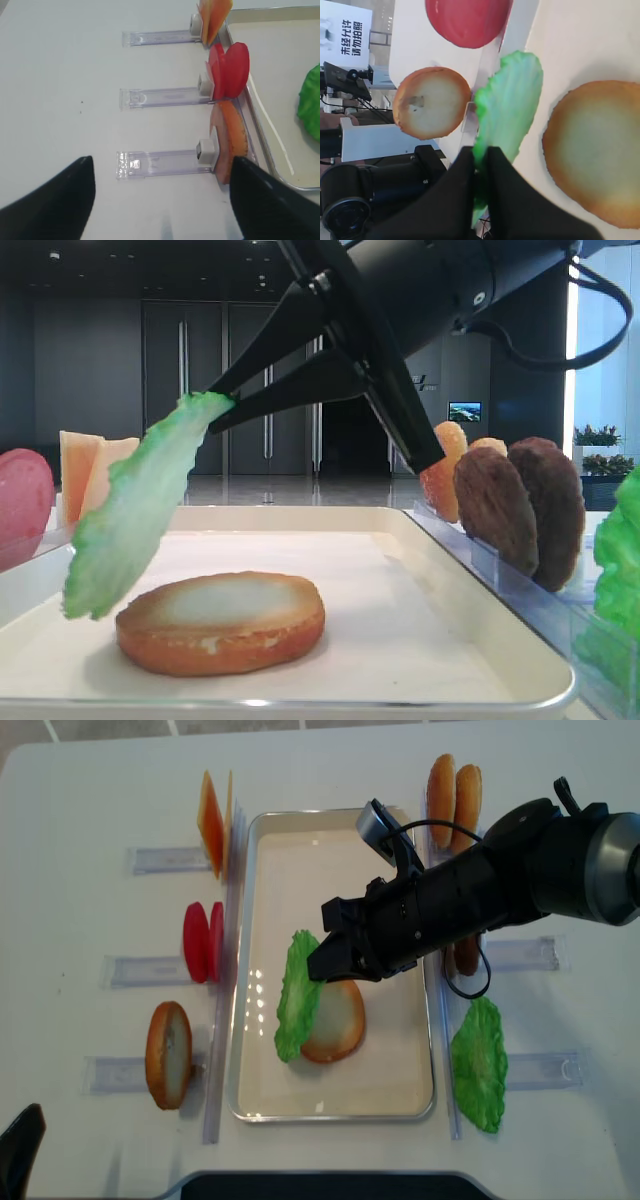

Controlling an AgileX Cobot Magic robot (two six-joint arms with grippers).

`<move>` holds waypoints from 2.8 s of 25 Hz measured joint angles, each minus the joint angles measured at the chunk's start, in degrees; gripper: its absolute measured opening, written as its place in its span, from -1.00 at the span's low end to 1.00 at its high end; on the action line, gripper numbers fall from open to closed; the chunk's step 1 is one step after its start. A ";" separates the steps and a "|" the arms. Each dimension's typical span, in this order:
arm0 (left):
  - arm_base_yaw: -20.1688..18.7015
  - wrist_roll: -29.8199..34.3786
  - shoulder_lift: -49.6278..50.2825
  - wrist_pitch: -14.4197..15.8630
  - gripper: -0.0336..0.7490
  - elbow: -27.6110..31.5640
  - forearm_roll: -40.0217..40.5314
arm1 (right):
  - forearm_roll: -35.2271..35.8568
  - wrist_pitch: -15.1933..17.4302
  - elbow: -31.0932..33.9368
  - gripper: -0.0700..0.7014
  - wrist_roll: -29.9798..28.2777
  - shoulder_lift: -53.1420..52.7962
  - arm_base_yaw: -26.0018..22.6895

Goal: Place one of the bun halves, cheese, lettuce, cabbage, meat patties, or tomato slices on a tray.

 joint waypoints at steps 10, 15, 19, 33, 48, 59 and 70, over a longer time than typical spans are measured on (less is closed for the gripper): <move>0.00 -0.24 0.00 0.00 0.73 0.00 0.00 | -2.22 -1.12 0.00 -0.64 -0.58 0.08 -0.56; 0.00 -0.24 0.00 0.00 0.73 0.00 0.00 | -6.52 -2.46 0.00 -0.64 1.25 0.08 -0.56; 0.00 -0.24 0.00 0.00 0.73 0.00 0.00 | -7.21 -3.07 0.00 -0.65 1.31 0.08 -0.56; 0.00 -0.24 0.00 0.00 0.73 0.00 0.00 | -10.86 -5.26 0.04 -0.65 1.42 0.08 -0.56; 0.00 -0.24 0.00 0.00 0.73 0.00 0.00 | -16.44 -7.95 0.04 -0.11 4.36 0.08 -0.56; 0.00 -0.24 0.00 0.00 0.73 0.00 0.00 | -26.09 -9.48 0.04 0.17 14.10 0.08 -0.56; 0.00 -0.24 0.00 0.00 0.73 0.00 0.00 | -28.87 -10.57 0.04 0.18 19.71 -3.12 -0.50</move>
